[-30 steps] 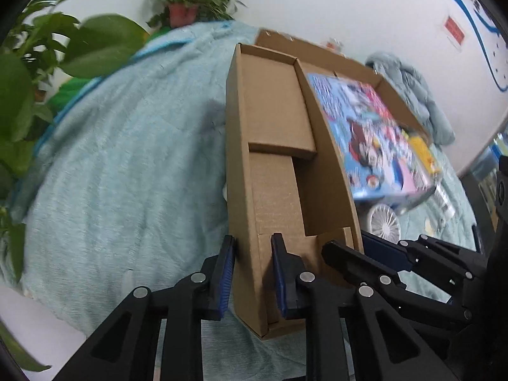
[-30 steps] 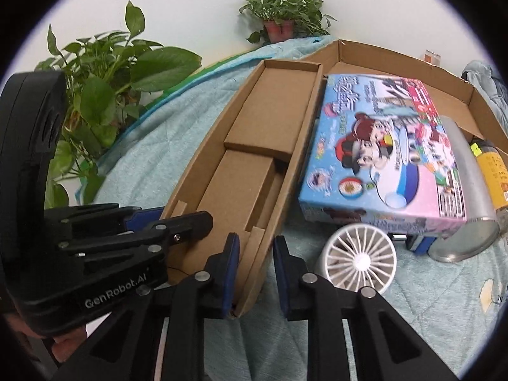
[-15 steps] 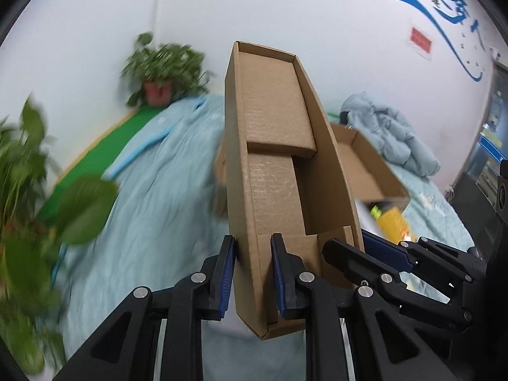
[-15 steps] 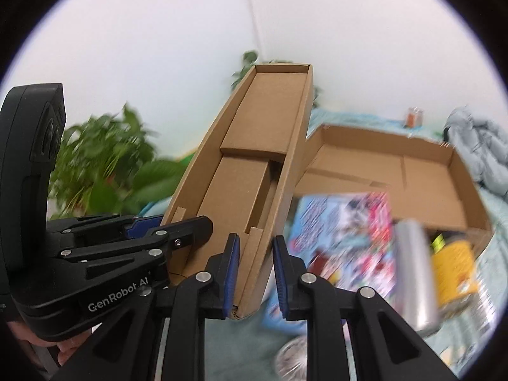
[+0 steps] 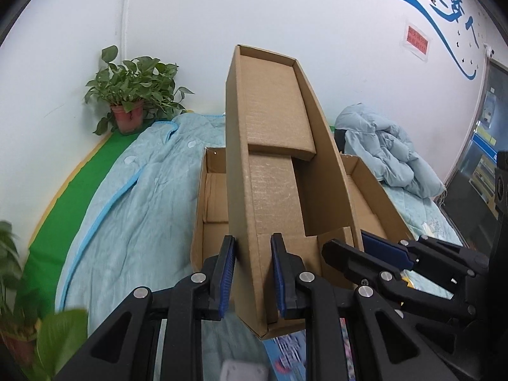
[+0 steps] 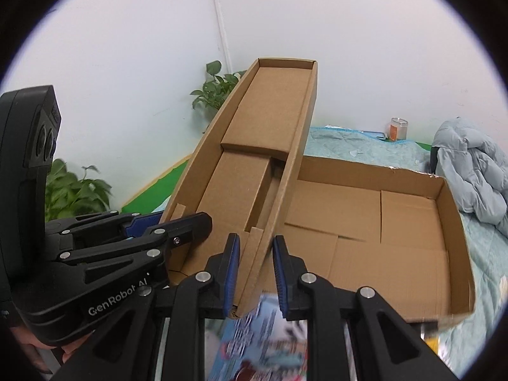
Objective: Organize rigid objects
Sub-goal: 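Carry the insert into the large cardboard box and open both grippers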
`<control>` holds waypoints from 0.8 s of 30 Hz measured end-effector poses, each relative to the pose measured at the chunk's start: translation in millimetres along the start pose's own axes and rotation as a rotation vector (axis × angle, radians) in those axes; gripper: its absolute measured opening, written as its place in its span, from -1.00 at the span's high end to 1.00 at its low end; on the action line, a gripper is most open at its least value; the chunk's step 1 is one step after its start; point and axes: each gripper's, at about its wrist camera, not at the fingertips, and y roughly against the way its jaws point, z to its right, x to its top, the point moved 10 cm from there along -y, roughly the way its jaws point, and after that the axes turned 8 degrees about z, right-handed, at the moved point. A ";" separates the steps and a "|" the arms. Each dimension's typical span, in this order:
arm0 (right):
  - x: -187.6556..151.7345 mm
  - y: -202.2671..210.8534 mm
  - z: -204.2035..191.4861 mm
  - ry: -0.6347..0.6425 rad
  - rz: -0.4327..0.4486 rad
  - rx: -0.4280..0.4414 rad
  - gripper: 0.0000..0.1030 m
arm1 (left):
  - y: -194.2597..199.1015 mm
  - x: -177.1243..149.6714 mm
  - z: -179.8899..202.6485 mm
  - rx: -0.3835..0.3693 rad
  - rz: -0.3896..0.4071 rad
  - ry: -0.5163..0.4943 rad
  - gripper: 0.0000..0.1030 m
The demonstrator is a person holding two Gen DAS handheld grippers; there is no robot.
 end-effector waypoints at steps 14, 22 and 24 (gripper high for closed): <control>-25.6 -114.2 22.0 -0.070 -0.286 0.036 0.60 | -137.5 -32.5 -63.1 0.006 -0.227 0.041 0.63; -55.6 -146.0 28.1 -0.104 -0.401 0.024 0.61 | -178.7 -66.8 -82.3 -0.004 -0.286 0.088 0.64; -58.6 -150.5 28.0 -0.109 -0.421 0.029 0.60 | -184.6 -74.5 -86.5 0.002 -0.305 0.092 0.64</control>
